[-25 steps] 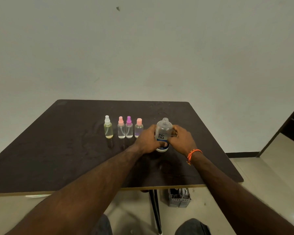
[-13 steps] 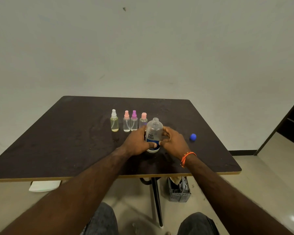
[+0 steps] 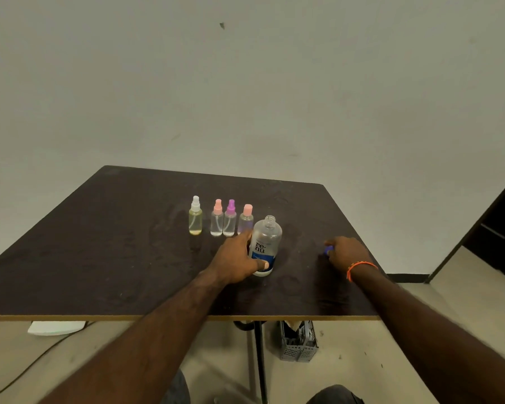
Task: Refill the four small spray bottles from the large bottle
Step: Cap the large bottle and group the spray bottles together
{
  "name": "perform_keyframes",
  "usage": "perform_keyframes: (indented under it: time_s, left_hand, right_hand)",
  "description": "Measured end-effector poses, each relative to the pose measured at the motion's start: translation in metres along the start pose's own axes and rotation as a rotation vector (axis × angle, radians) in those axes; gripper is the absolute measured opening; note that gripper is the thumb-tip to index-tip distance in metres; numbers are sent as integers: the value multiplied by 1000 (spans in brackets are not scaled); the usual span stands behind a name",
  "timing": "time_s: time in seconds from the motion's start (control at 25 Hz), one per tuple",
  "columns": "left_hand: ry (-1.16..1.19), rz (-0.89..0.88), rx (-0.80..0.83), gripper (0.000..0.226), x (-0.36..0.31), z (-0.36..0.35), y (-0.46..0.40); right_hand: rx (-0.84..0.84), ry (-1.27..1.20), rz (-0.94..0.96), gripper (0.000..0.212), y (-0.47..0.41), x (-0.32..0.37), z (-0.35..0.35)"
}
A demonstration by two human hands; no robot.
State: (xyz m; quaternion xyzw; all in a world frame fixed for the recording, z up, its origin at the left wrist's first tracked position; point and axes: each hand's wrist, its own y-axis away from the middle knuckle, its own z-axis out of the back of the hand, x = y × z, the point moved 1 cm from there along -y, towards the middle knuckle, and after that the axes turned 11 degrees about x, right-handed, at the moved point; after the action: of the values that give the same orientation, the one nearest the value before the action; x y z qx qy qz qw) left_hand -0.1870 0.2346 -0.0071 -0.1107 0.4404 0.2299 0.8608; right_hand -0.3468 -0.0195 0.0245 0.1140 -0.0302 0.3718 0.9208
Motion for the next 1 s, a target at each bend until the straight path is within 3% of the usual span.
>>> perform_keyframes:
  time_s: [0.32,0.56,0.76,0.88,1.0]
  left_hand:
    - [37,19,-2,71,0,-1,4]
    - [26,40,13,75,-5,-2,7]
    - [55,-49,-90,106,-23,1,5]
    - [19,-79,-172,74,-31,1,-2]
    - [64,-90,-162,73,-24,1,-2]
  right_hand:
    - [-26,13,61,24,10,11,-6]
    - [14,-124,197,30,40,39,-20]
    - [-299,-386,414,27,64,88,42]
    - [-267,-349,546,26,77,118,78]
    - [-121,-192,595,28,79,136,78]
